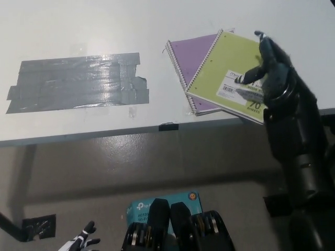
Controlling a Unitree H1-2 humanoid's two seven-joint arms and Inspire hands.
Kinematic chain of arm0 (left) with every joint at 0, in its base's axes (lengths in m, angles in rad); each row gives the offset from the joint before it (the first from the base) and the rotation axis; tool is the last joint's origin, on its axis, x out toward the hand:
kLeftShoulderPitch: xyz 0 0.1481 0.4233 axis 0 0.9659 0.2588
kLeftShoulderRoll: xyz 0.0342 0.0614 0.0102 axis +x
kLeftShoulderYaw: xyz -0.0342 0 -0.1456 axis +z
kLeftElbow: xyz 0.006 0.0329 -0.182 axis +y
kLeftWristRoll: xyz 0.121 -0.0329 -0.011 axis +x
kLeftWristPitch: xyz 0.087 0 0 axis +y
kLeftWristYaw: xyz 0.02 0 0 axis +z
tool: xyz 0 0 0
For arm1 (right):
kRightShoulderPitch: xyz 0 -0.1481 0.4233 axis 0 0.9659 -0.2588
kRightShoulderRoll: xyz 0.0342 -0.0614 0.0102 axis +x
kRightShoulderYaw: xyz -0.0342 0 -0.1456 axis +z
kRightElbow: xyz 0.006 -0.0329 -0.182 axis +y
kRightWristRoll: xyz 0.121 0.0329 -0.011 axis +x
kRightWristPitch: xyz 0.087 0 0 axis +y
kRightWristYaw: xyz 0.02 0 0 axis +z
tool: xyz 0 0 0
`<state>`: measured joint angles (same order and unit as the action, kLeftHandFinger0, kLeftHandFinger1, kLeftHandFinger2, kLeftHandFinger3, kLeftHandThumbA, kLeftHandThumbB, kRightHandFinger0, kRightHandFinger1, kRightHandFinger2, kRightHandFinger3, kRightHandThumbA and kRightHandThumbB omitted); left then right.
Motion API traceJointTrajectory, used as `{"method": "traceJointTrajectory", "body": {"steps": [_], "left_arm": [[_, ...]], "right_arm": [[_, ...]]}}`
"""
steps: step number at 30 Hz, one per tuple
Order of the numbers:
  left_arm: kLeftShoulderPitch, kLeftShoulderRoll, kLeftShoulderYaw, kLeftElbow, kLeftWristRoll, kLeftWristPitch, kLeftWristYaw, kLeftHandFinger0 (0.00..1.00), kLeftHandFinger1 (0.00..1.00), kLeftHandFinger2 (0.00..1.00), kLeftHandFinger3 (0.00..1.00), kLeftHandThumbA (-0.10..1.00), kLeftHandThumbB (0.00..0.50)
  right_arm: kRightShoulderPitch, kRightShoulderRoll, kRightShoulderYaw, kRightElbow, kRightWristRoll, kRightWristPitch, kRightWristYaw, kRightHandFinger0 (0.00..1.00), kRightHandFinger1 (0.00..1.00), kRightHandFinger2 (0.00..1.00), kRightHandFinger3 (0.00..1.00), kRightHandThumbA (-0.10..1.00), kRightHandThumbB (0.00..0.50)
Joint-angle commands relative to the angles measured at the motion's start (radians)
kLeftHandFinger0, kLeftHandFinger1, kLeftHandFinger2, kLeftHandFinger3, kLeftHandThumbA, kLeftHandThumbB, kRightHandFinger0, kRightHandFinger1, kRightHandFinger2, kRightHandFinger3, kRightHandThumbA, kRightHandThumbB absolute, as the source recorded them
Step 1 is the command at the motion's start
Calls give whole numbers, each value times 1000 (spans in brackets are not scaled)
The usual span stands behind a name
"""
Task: The robot uses its right hand to align two notebooks stacked together until they are fully overlapped
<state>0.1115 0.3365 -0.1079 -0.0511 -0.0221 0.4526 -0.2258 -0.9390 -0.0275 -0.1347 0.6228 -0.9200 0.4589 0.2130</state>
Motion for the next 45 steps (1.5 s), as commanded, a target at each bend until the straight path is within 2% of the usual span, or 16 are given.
{"method": "traceJointTrajectory", "body": {"steps": [1, 5, 10, 14, 19, 20, 21, 23, 27, 28, 29, 30, 32, 40, 42, 45], "left_arm": [[11, -14, 6, -40, -14, 2, -11, 782, 810, 896, 1000, 1000, 346], [6, -20, 17, -23, -38, -14, -30, 852, 856, 916, 1000, 1000, 387], [2, -26, 18, -18, -35, -26, -30, 830, 836, 910, 1000, 1000, 475], [-4, -32, 12, -16, -35, -32, -29, 852, 829, 908, 1000, 1000, 500], [-7, -38, 11, -23, -32, -38, -22, 852, 818, 893, 1000, 1000, 500], [-8, -41, 12, -26, -32, -32, -20, 848, 830, 885, 1000, 1000, 475], [-10, -42, 10, -26, -30, -33, -20, 858, 847, 878, 1000, 1000, 473], [-13, -41, 6, -30, -25, -37, -21, 822, 840, 880, 1000, 1000, 478], [-16, -40, 5, -28, -22, -39, -22, 825, 846, 906, 1000, 1000, 488], [-16, -42, 8, -26, -26, -42, -22, 843, 847, 919, 1000, 1000, 500], [-17, -43, 8, -25, -26, -42, -22, 845, 847, 920, 1000, 1000, 500], [-17, -45, 1, -26, -23, -42, -23, 830, 860, 941, 1000, 1000, 500], [-17, -48, 1, -27, -19, -45, -17, 779, 838, 932, 1000, 1000, 500], [-17, -56, 6, -23, -36, -37, -27, 786, 821, 899, 1000, 1000, 500], [-16, -56, 5, -27, -34, -36, -26, 789, 810, 878, 1000, 1000, 500], [-18, -57, 6, -26, -40, -37, -30, 801, 824, 876, 1000, 1000, 500]], "right_arm": [[-27, 32, -31, 6, -23, 11, -100, 1000, 1000, 1000, 1000, 1000, 231], [-34, 43, 0, 38, -13, 11, -150, 1000, 1000, 1000, 1000, 1000, 224], [-41, 37, 49, 73, -26, 11, -160, 1000, 1000, 1000, 1000, 1000, 220], [-34, 2, 148, 101, -42, 11, -144, 1000, 1000, 1000, 1000, 1000, 246], [-16, -14, 221, 106, -21, 11, -138, 1000, 1000, 1000, 1000, 1000, 246], [-7, -13, 225, 112, -25, 11, -130, 1000, 1000, 1000, 1000, 1000, 260], [2, -14, 231, 114, -32, 11, -118, 1000, 1000, 1000, 1000, 1000, 266], [11, -14, 238, 117, -40, 11, -108, 1000, 1000, 1000, 1000, 1000, 265], [80, -14, 292, 72, -38, 11, -84, 1000, 1000, 1000, 1000, 1000, 240], [106, -23, 364, 80, -36, 11, -75, 1000, 1000, 1000, 1000, 1000, 278], [109, -25, 375, 81, -33, 11, -74, 1000, 1000, 1000, 1000, 1000, 279], [136, -23, 384, 83, -19, 11, -71, 1000, 1000, 1000, 1000, 1000, 318], [158, -13, 392, 89, 12, 11, -59, 1000, 1000, 1000, 1000, 1000, 333], [209, 19, 359, 92, 62, 11, -50, 1000, 1000, 1000, 1000, 1000, 354], [222, 18, 364, 86, 65, 11, -56, 1000, 1000, 1000, 1000, 1000, 371], [241, 4, 384, 82, 74, 11, -55, 1000, 1000, 1000, 1000, 1000, 367]]}}
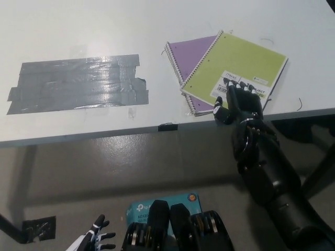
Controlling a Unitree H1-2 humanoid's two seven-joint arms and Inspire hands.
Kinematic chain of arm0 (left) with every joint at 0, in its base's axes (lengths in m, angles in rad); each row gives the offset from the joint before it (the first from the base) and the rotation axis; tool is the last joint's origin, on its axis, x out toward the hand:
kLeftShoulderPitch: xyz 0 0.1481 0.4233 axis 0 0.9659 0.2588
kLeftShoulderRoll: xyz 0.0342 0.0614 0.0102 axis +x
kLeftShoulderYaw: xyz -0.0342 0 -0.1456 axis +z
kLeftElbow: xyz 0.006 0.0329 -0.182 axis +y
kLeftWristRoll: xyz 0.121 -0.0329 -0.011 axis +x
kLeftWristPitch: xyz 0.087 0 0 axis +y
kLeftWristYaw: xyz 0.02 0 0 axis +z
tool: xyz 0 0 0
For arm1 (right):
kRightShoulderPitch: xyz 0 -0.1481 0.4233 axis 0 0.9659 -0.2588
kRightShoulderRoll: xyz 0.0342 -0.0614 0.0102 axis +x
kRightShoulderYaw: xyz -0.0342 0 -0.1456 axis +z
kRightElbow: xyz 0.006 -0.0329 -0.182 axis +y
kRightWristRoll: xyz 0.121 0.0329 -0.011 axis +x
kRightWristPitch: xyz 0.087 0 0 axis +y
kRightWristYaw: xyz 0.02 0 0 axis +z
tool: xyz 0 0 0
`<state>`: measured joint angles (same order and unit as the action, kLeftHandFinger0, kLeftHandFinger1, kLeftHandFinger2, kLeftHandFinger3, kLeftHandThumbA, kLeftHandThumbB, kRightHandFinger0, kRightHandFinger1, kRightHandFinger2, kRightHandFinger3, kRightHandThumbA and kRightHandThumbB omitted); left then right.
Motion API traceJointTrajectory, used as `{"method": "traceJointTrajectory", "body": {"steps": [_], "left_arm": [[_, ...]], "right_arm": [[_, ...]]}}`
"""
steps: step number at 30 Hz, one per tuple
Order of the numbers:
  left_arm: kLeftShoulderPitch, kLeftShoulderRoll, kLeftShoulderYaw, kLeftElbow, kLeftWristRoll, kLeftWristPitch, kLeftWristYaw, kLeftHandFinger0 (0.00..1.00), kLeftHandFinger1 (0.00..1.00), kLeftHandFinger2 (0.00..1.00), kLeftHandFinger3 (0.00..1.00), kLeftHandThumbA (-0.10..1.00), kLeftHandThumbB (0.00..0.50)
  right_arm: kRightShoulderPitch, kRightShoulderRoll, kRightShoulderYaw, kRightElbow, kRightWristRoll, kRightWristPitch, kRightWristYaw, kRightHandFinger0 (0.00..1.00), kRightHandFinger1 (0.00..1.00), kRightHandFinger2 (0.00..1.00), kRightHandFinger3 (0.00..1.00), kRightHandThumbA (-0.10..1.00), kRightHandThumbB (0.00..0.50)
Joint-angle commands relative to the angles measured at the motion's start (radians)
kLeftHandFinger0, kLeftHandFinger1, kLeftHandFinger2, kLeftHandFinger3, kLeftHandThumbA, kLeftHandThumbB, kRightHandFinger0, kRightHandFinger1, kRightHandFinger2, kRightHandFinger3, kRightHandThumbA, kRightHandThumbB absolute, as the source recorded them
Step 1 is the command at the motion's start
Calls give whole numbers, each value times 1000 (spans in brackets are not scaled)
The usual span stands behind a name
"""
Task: The robot uses its right hand to align two notebooks stacked together until they are fully overlapped
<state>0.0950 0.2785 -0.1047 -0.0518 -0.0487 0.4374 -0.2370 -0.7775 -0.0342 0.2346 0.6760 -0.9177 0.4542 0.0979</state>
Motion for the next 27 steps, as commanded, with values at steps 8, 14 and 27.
{"method": "traceJointTrajectory", "body": {"steps": [8, 14, 27], "left_arm": [[0, 1, -2, -29, -5, -31, -15, 809, 835, 864, 1000, 1000, 500], [-2, 4, -4, -29, -2, -36, -16, 811, 827, 840, 1000, 1000, 500], [1, 16, 3, -24, 0, -50, -17, 774, 825, 854, 1000, 1000, 500]], "right_arm": [[107, -61, 104, 21, 76, -26, 109, 1000, 1000, 1000, 1000, 1000, 380], [121, -146, 186, -3, 103, -137, 135, 1000, 1000, 1000, 1000, 1000, 386], [84, -338, 361, -36, 70, -423, 93, 1000, 1000, 1000, 1000, 1000, 402]]}}
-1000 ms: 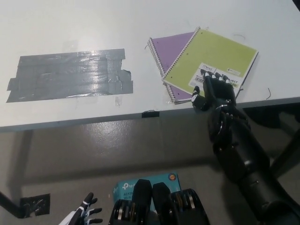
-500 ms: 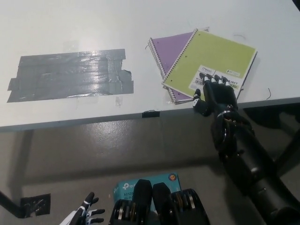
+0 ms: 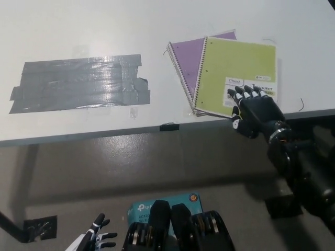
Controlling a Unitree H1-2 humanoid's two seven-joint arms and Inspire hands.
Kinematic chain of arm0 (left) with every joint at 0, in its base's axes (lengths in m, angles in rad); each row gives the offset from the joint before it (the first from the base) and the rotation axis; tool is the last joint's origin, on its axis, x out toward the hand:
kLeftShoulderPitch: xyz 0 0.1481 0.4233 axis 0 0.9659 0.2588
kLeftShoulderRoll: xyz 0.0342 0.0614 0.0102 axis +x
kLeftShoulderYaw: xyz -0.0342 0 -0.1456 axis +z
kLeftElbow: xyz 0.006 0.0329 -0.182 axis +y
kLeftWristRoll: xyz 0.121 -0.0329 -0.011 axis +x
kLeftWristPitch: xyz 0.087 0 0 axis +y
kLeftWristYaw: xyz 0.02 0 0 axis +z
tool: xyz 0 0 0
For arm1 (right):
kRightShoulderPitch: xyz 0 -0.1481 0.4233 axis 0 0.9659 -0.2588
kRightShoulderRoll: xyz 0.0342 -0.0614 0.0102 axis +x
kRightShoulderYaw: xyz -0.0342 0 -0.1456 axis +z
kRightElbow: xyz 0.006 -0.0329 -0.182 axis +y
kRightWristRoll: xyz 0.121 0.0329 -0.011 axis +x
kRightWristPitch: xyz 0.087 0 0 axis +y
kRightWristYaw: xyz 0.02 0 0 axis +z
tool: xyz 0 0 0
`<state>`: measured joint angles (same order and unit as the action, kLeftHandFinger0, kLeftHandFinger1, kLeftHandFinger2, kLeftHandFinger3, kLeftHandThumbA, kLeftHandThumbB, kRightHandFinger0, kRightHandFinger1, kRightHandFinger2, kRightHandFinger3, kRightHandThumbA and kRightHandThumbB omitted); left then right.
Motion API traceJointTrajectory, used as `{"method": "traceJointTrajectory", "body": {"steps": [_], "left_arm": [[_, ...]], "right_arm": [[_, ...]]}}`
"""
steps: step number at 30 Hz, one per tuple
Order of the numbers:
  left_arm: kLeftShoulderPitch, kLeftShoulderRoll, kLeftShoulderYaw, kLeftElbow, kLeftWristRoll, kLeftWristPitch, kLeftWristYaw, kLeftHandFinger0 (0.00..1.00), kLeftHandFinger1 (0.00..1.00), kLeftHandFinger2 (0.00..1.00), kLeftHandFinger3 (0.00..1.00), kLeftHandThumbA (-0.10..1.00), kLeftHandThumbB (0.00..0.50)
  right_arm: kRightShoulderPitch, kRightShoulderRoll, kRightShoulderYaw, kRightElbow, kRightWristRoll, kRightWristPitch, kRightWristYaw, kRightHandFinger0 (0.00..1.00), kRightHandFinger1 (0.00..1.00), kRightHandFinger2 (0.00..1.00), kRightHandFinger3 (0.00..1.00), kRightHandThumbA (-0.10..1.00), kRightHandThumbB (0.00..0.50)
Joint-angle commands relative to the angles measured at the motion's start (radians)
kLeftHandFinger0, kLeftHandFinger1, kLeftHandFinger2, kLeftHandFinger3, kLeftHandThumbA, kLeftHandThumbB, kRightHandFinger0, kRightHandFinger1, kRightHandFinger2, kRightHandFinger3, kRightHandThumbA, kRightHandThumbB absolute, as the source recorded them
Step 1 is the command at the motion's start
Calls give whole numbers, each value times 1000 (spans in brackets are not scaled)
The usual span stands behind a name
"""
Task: The robot uses its right hand to align two notebooks stacked together until they are fully overlapped
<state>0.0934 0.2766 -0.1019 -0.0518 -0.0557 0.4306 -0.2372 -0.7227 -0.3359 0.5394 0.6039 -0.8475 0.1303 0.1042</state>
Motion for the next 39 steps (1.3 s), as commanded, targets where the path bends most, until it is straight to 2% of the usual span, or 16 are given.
{"method": "traceJointTrajectory", "body": {"steps": [1, 4, 7, 12, 19, 22, 27, 29, 33, 39], "left_arm": [[2, 18, 0, -21, 9, -44, -15, 758, 814, 848, 1000, 1000, 500], [3, 14, 5, -13, 4, -57, -13, 742, 785, 813, 1000, 1000, 500], [3, 11, 2, -11, 6, -55, -12, 730, 771, 801, 1000, 1000, 500], [-2, 12, 4, -11, -4, -48, -20, 783, 788, 809, 1000, 1000, 500], [-12, 15, -2, -15, 9, -47, -15, 778, 774, 778, 1000, 1000, 500], [-9, 16, 0, -29, 5, -33, -17, 802, 804, 799, 1000, 1000, 500], [-13, 18, -6, -31, 10, -31, -19, 804, 800, 787, 1000, 1000, 500], [-15, 22, -6, -39, 13, -25, -18, 781, 775, 751, 1000, 1000, 500], [-18, 23, -5, -46, 6, -15, -24, 798, 772, 756, 1000, 1000, 500], [-15, 26, -13, -50, 18, -20, -21, 846, 792, 779, 1000, 1000, 500]], "right_arm": [[28, -44, 66, 34, -3, -120, 73, 1000, 1000, 1000, 1000, 1000, 379], [12, -74, 120, 35, -39, -193, 44, 1000, 1000, 1000, 1000, 1000, 335], [-1, -97, 179, 42, -88, -242, 12, 1000, 1000, 1000, 1000, 1000, 338], [-30, -119, 249, 47, -134, -275, -16, 1000, 1000, 1000, 1000, 1000, 332], [-80, -128, 295, 85, -167, -299, -59, 1000, 1000, 1000, 1000, 1000, 320], [-125, -128, 320, 105, -193, -302, -60, 1000, 1000, 1000, 1000, 1000, 318], [-166, -136, 310, 111, -179, -293, -16, 1000, 1000, 1000, 1000, 1000, 331], [-187, -146, 312, 123, -195, -294, -25, 1000, 1000, 1000, 1000, 1000, 344], [-200, -156, 306, 143, -197, -294, -32, 1000, 1000, 1000, 1000, 1000, 322], [-204, -147, 281, 140, -183, -268, 8, 1000, 1000, 1000, 1000, 1000, 351]]}}
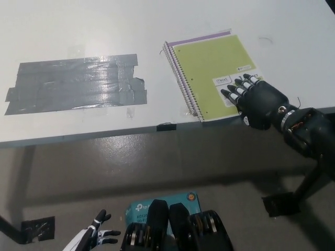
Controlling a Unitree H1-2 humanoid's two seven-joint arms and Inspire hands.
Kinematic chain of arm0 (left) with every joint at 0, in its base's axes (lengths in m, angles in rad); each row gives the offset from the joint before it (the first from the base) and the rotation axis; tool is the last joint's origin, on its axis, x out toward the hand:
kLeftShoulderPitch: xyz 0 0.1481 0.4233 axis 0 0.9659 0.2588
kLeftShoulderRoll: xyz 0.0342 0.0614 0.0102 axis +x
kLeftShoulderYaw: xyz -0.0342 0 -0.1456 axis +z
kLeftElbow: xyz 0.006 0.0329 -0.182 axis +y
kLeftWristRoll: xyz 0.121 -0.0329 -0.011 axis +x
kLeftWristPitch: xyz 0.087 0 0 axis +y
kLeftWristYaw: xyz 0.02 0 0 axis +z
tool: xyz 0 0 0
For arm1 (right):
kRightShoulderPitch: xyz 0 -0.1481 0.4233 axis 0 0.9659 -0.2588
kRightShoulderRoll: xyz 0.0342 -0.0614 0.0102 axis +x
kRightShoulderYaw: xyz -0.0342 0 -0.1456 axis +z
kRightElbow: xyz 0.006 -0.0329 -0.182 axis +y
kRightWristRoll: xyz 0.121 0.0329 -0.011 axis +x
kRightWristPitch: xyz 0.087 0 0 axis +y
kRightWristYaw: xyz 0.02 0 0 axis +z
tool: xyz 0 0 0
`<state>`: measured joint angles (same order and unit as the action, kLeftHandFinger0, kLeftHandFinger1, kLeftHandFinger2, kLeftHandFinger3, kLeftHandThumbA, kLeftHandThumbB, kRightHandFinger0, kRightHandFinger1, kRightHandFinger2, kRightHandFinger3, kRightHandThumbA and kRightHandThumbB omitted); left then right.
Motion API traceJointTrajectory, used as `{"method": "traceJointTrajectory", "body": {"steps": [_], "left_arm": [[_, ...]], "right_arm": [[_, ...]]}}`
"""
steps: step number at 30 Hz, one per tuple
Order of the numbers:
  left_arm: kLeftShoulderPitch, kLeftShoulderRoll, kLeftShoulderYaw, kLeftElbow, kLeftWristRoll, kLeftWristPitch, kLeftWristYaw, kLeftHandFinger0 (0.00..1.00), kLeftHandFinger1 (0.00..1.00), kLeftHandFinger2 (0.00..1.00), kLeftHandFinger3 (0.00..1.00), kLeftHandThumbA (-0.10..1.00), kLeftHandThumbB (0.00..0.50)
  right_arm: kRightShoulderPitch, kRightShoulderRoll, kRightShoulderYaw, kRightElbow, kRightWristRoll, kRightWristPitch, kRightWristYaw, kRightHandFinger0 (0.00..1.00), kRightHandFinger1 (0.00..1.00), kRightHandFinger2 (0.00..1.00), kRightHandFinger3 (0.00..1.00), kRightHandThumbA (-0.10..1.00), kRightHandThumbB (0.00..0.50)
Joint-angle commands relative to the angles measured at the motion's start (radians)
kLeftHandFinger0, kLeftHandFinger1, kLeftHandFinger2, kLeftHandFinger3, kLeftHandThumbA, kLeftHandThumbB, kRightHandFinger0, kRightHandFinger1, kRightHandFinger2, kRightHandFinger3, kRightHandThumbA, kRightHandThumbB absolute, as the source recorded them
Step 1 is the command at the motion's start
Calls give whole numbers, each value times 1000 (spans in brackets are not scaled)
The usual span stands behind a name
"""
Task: The robot uses its right hand to align two notebooks stacked together until they are fully overlapped
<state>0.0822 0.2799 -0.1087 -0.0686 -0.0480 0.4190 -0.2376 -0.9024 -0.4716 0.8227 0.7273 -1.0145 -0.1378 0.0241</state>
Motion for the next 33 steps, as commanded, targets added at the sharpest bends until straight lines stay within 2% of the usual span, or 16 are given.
{"method": "traceJointTrajectory", "body": {"steps": [1, 2, 5, 7, 8, 9, 11, 12, 14, 20, 26, 30, 33], "left_arm": [[-4, 24, -8, -31, 10, -11, -22, 850, 794, 782, 1000, 1000, 500], [-4, 24, -8, -32, 10, -7, -21, 859, 808, 791, 1000, 1000, 500], [-4, 24, -7, -32, 7, -7, -23, 844, 797, 784, 1000, 1000, 500], [-4, 19, -4, -33, 4, -4, -19, 828, 785, 773, 1000, 1000, 500], [-2, 18, -4, -35, 4, -2, -18, 817, 770, 773, 1000, 1000, 500], [-2, 17, -5, -35, 5, 1, -17, 828, 786, 777, 1000, 1000, 500], [-2, 18, -5, -39, 4, 7, -19, 849, 782, 764, 1000, 1000, 500], [-2, 19, -6, -41, 5, 11, -19, 856, 789, 791, 1000, 1000, 500], [-3, 19, -8, -38, 3, -2, -23, 833, 780, 791, 1000, 1000, 500], [-5, 18, -9, -39, 1, 3, -24, 818, 780, 778, 1000, 1000, 500], [-3, 19, -11, -45, -2, 10, -26, 837, 799, 791, 1000, 1000, 500], [-2, 22, -16, -43, 9, 1, -23, 838, 796, 797, 1000, 1000, 500], [2, 20, -19, -44, 10, -2, -21, 832, 787, 793, 1000, 1000, 500]], "right_arm": [[-25, -9, -1, 17, -21, 3, 94, 1000, 1000, 1000, 1000, 1000, 351], [-23, -6, -1, 11, -22, 9, 101, 1000, 1000, 1000, 1000, 1000, 339], [-23, 14, -12, 15, -14, 30, 123, 1000, 1000, 1000, 1000, 1000, 364], [-22, 27, -23, 8, -7, 58, 158, 1000, 1000, 1000, 1000, 1000, 359], [-25, 44, -26, 6, -10, 79, 175, 1000, 1000, 1000, 1000, 1000, 329], [-23, 50, -31, 0, -9, 84, 181, 1000, 1000, 1000, 1000, 1000, 325], [-22, 60, -36, -4, -10, 91, 191, 1000, 1000, 1000, 1000, 1000, 332], [-23, 68, -39, -11, -7, 102, 213, 1000, 1000, 1000, 1000, 1000, 347], [-16, 88, -59, -26, 8, 142, 247, 1000, 1000, 1000, 1000, 1000, 347], [-31, 103, -76, -14, 12, 142, 258, 1000, 1000, 1000, 1000, 1000, 372], [-34, 104, -63, -19, -9, 144, 272, 1000, 1000, 1000, 1000, 1000, 366], [-31, 114, -52, -3, -23, 152, 267, 1000, 1000, 1000, 1000, 1000, 393], [-16, 111, -60, -22, -10, 155, 278, 1000, 1000, 1000, 1000, 1000, 371]]}}
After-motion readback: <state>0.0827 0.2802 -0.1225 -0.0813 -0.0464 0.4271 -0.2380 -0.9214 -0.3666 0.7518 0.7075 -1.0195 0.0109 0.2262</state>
